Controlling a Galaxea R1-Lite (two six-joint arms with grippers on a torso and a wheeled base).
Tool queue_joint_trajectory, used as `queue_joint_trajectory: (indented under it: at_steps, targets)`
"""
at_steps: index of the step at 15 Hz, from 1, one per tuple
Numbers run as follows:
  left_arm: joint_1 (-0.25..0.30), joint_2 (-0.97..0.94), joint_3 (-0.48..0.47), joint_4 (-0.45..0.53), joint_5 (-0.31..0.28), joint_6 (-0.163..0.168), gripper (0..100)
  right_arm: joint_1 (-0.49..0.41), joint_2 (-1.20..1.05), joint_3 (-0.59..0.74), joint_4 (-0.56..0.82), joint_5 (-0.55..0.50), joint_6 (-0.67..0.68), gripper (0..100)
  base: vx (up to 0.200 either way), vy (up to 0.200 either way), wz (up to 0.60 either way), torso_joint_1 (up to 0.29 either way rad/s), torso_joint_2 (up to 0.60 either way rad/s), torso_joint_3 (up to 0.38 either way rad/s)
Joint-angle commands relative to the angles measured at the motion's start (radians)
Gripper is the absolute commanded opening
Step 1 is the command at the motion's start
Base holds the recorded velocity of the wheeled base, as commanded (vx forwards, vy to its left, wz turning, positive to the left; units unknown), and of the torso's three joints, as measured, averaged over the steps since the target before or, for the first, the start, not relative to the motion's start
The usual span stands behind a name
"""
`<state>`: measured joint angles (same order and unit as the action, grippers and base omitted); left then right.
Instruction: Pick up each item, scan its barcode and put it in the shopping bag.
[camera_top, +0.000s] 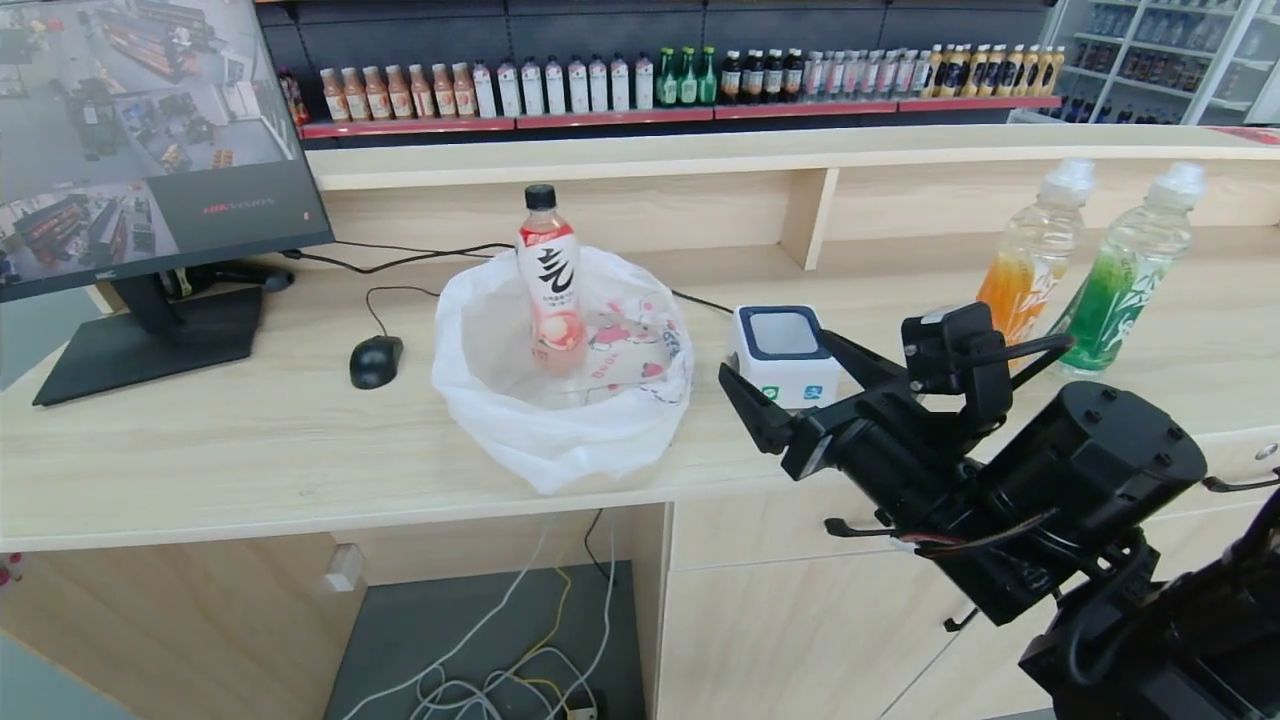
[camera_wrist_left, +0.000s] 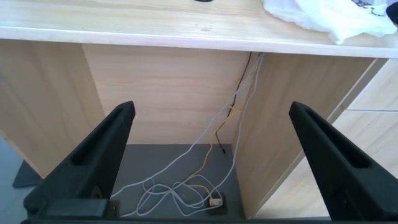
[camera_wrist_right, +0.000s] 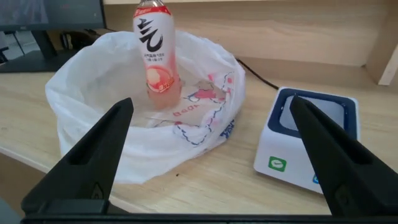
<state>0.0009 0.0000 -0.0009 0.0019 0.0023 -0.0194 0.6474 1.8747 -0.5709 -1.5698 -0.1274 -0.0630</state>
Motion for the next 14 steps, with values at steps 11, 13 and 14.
queue_joint_trajectory:
  at_steps: [11, 13, 14]
  targets:
    - [0.001, 0.0, -0.001, 0.0, 0.001, -0.001, 100, 0.0, 0.003, -0.014, -0.001, 0.0, 0.0, 100, 0.0, -0.2, 0.0, 0.002, 0.0, 0.004]
    - [0.001, 0.0, -0.001, 0.0, 0.001, -0.001, 100, 0.0, 0.001, -0.006, -0.001, 0.0, 0.0, 100, 0.0, -0.2, 0.0, 0.005, 0.0, 0.002]
    - [0.001, 0.0, -0.001, 0.0, 0.001, -0.001, 100, 0.0, 0.001, -0.006, -0.001, -0.001, 0.012, 100, 0.0, -0.2, 0.0, 0.002, 0.0, 0.012]
